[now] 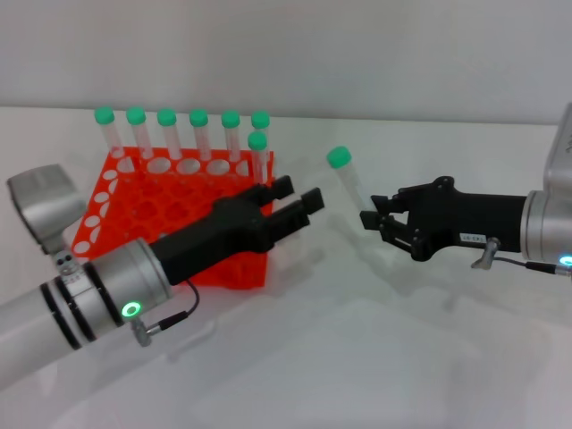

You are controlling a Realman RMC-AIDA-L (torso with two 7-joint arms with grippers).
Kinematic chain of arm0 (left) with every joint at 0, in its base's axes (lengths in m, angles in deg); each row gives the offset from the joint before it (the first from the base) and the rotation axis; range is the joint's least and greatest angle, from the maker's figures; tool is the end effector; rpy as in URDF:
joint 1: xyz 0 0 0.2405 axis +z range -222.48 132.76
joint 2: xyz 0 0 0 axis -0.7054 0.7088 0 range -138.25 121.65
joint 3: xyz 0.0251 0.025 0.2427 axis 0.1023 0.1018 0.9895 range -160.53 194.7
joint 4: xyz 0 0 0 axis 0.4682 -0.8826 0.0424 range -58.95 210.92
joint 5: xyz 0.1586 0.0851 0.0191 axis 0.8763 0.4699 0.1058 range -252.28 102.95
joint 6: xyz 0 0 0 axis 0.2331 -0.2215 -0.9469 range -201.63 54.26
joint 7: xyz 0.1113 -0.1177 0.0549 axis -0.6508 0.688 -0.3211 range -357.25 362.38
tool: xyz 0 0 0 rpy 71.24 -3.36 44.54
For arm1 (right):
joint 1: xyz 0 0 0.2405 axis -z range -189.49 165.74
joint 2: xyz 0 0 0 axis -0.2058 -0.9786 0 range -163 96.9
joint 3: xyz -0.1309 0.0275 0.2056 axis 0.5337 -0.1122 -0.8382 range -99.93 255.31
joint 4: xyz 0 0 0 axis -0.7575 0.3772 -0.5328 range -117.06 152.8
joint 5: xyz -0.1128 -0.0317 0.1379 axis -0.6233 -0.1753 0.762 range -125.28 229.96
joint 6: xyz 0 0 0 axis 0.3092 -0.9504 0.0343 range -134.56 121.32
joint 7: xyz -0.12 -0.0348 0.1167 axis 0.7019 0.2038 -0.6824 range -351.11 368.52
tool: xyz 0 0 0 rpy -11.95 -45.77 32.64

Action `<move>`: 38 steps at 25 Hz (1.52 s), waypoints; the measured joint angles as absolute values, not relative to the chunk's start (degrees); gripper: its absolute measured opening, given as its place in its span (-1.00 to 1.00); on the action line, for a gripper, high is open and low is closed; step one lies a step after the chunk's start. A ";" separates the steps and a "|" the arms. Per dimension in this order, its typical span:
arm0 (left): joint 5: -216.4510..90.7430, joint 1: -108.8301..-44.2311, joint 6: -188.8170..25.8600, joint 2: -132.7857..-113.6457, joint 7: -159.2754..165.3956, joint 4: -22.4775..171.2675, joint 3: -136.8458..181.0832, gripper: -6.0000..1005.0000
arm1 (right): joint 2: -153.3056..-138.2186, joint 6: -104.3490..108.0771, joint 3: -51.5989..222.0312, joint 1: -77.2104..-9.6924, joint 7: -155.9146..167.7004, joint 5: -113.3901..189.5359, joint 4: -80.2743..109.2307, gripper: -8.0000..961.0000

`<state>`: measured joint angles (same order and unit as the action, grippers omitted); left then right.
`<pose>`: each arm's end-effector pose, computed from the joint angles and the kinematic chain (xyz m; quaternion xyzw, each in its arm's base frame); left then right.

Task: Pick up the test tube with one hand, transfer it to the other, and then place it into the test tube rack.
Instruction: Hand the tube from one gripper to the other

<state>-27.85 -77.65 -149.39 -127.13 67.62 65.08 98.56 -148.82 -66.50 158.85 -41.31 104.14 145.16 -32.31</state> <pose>-0.1950 0.3278 -0.0579 -0.8293 -0.3182 -0.4224 0.1806 0.1660 0.3574 -0.0405 -0.9505 0.1228 0.2038 0.1996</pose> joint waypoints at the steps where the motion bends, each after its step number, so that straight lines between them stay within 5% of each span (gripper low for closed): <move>1: -27.02 -78.09 -148.97 -127.13 68.50 65.08 98.56 0.35 | -148.84 -66.53 159.29 -41.33 104.19 145.18 -32.48 -0.59; 35: -22.26 -80.74 -143.59 -127.54 74.20 62.62 98.57 -0.10 | -148.89 -66.68 163.12 -41.85 107.39 146.04 -33.39 -0.59; 38: -22.24 -80.57 -143.20 -127.57 74.20 62.20 98.58 -0.31 | -148.89 -66.53 163.12 -41.85 107.40 146.05 -33.39 -0.59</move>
